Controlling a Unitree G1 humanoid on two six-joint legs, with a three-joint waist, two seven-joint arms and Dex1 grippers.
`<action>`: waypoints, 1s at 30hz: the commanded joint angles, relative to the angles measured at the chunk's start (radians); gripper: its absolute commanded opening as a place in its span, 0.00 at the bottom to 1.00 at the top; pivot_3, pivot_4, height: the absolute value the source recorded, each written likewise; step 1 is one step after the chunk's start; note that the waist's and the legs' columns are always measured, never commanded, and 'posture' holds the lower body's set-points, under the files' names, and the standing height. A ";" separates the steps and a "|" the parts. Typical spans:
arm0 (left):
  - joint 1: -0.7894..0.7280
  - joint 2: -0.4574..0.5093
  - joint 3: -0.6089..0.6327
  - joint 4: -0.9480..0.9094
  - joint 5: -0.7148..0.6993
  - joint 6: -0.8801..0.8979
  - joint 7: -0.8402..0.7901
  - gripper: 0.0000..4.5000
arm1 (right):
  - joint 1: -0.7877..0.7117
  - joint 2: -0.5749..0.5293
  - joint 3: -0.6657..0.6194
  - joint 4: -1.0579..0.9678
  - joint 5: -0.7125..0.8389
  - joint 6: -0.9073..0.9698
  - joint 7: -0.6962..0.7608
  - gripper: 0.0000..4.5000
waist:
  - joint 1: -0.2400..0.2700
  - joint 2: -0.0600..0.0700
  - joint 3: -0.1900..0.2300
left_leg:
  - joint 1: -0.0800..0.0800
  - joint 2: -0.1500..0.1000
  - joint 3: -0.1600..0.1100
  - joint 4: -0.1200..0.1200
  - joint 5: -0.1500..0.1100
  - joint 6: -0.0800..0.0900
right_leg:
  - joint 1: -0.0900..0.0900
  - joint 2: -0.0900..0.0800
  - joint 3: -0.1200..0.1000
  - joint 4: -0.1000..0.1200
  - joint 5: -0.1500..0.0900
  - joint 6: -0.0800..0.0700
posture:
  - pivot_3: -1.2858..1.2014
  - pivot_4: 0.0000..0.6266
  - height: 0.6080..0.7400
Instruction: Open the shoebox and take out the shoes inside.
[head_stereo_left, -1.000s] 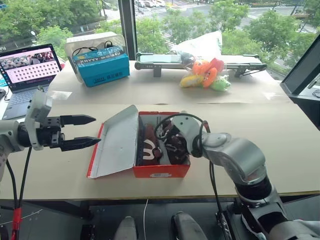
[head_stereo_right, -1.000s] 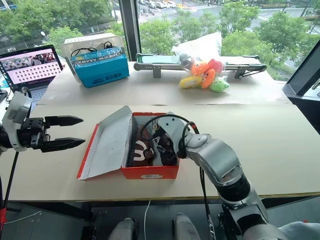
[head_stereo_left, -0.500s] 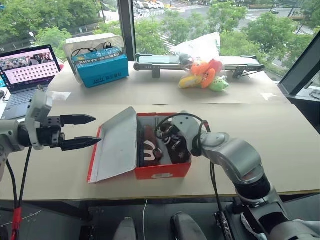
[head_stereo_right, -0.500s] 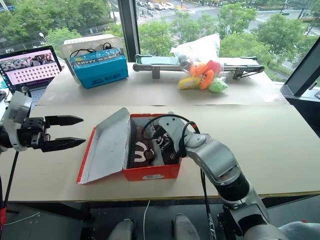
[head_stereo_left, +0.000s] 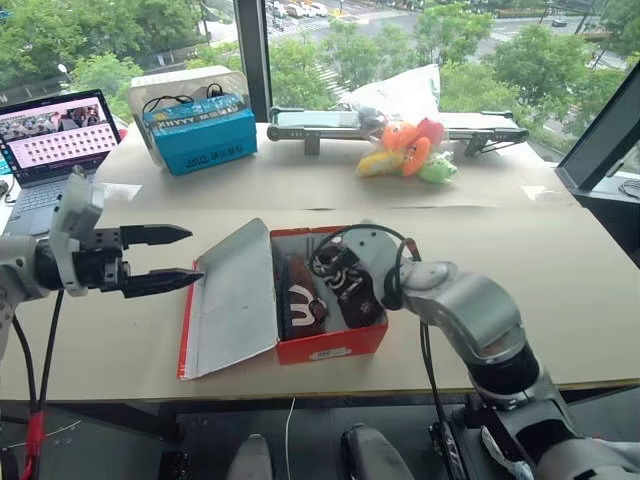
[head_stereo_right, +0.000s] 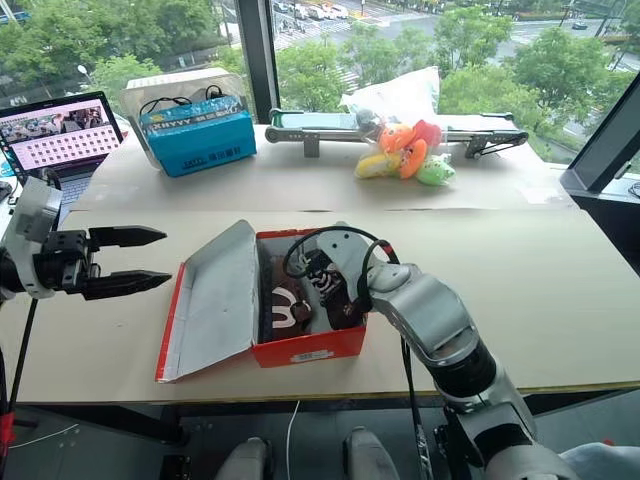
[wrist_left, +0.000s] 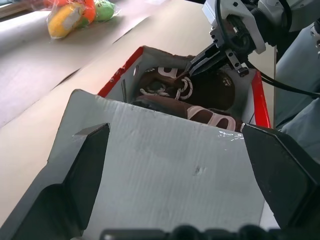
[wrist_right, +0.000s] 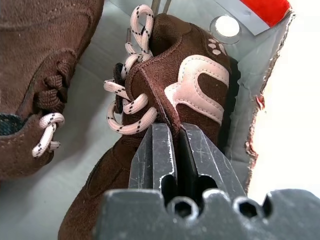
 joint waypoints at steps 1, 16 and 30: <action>-0.027 0.006 0.004 -0.008 -0.007 -0.006 -0.008 1.00 | -0.050 0.044 -0.083 -0.017 0.023 0.040 0.013 0.01 | 0.000 0.000 0.000 | -0.002 0.000 0.000 0.000 0.000 0.000 | -0.001 0.000 0.000 0.000 0.000 0.000 | 0.52 0.24 0.70; -0.065 0.005 -0.030 0.021 0.009 -0.017 -0.025 1.00 | -0.058 0.062 -0.369 -0.032 0.153 0.044 0.027 0.01 | 0.002 0.002 0.001 | -0.005 0.000 0.000 0.000 0.000 0.000 | -0.004 0.000 0.000 0.000 0.000 0.000 | 0.52 0.24 0.70; -0.090 -0.002 -0.047 0.049 0.026 -0.034 -0.035 1.00 | -0.220 -0.005 -0.774 0.161 0.341 0.044 0.030 0.01 | 0.000 0.006 0.005 | -0.005 0.000 0.000 0.000 0.000 0.000 | -0.004 0.000 0.000 0.000 0.000 0.000 | 0.52 0.24 0.70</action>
